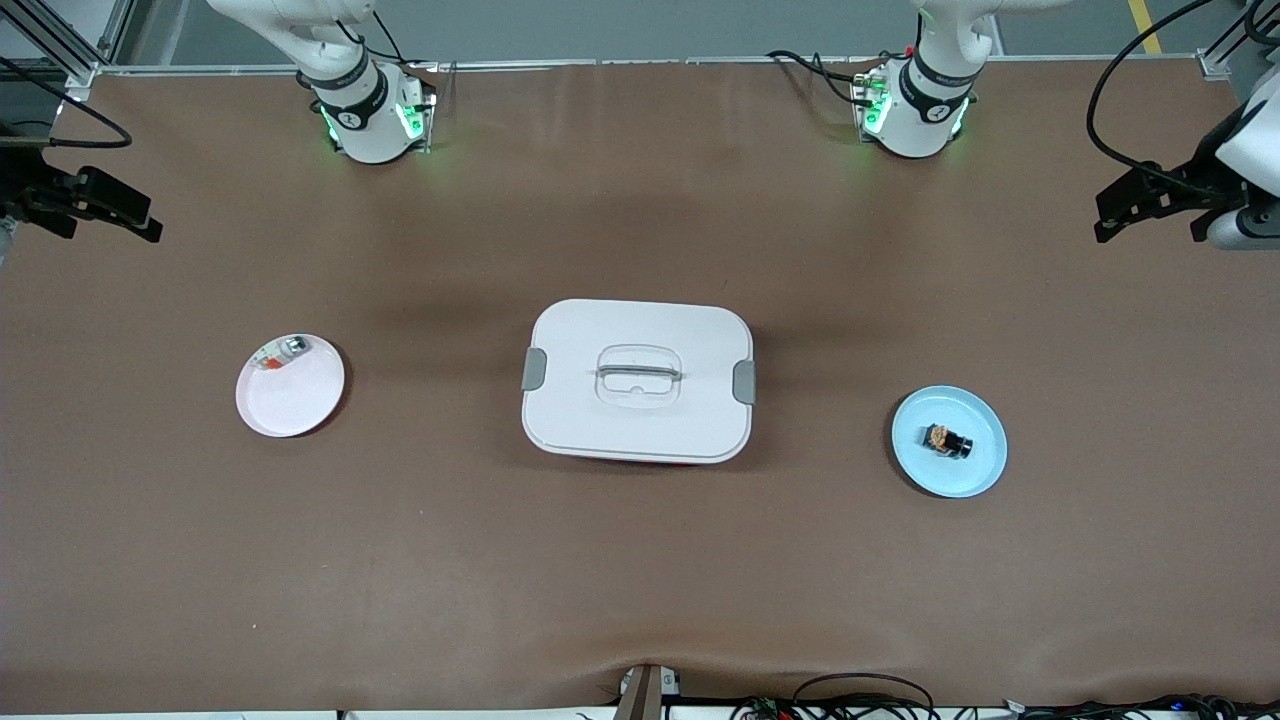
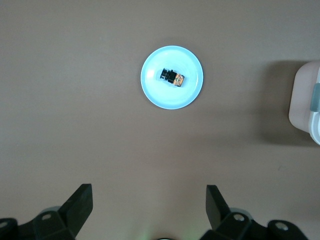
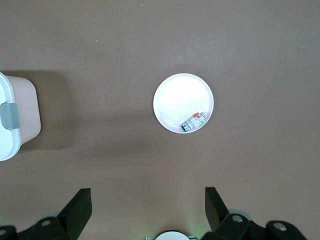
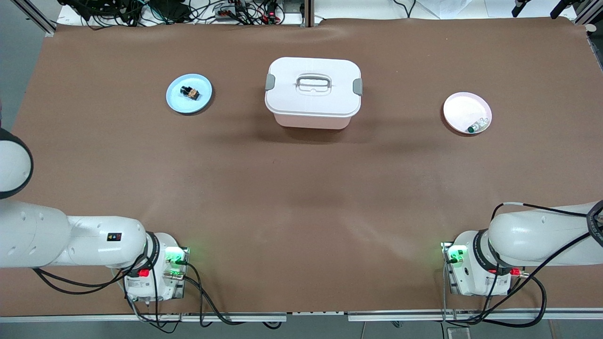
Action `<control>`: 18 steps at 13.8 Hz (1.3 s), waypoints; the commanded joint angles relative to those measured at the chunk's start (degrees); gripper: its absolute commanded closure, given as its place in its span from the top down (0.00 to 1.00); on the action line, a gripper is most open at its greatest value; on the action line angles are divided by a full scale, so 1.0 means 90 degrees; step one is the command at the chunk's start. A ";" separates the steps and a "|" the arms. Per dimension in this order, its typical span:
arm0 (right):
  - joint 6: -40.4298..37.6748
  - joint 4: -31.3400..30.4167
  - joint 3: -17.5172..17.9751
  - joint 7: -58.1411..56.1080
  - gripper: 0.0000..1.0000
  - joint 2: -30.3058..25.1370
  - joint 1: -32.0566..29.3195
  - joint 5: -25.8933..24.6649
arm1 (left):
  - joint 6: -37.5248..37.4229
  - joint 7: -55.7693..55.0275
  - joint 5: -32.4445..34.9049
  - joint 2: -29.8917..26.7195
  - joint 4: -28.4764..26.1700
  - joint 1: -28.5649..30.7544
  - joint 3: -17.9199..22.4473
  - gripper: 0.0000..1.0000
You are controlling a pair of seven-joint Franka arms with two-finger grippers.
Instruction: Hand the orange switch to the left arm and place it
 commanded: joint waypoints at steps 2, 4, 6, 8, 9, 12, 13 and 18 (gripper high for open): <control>-0.0068 0.0050 0.0100 -0.0106 1.00 -0.0010 -0.0139 -0.0094 | 0.0039 -0.0246 -0.0242 -0.0277 -0.0228 0.0176 -0.0336 1.00; -0.0058 0.0060 0.0090 -0.0106 1.00 -0.0010 -0.0148 -0.0104 | 0.0010 -0.0480 -0.0262 -0.0297 -0.0238 0.0324 -0.0592 1.00; -0.0058 0.0060 0.0090 -0.0106 1.00 -0.0020 -0.0148 -0.0104 | 0.0029 -0.0540 -0.0253 -0.0258 -0.0199 0.0363 -0.0563 1.00; -0.0058 0.0060 0.0090 -0.0097 1.00 -0.0010 -0.0139 -0.0104 | 0.0030 -0.0433 -0.0253 -0.0268 -0.0199 0.0470 -0.0543 1.00; -0.0058 0.0060 0.0100 -0.0097 1.00 -0.0010 -0.0129 -0.0104 | 0.0030 -0.0423 -0.0253 -0.0258 -0.0189 0.0481 -0.0534 1.00; -0.0058 0.0060 0.0100 -0.0097 1.00 -0.0010 -0.0129 -0.0104 | -0.0029 -0.0539 -0.0253 -0.0219 -0.0227 0.0491 -0.0572 1.00; -0.0058 0.0069 0.0100 -0.0097 1.00 -0.0020 -0.0129 -0.0104 | -0.0068 -0.0549 -0.0253 -0.0199 -0.0209 0.0481 -0.0602 1.00; -0.0058 0.0099 0.0100 -0.0097 1.00 0.0000 -0.0139 -0.0104 | -0.0058 -0.0530 -0.0233 -0.0131 -0.0121 0.0432 -0.0621 1.00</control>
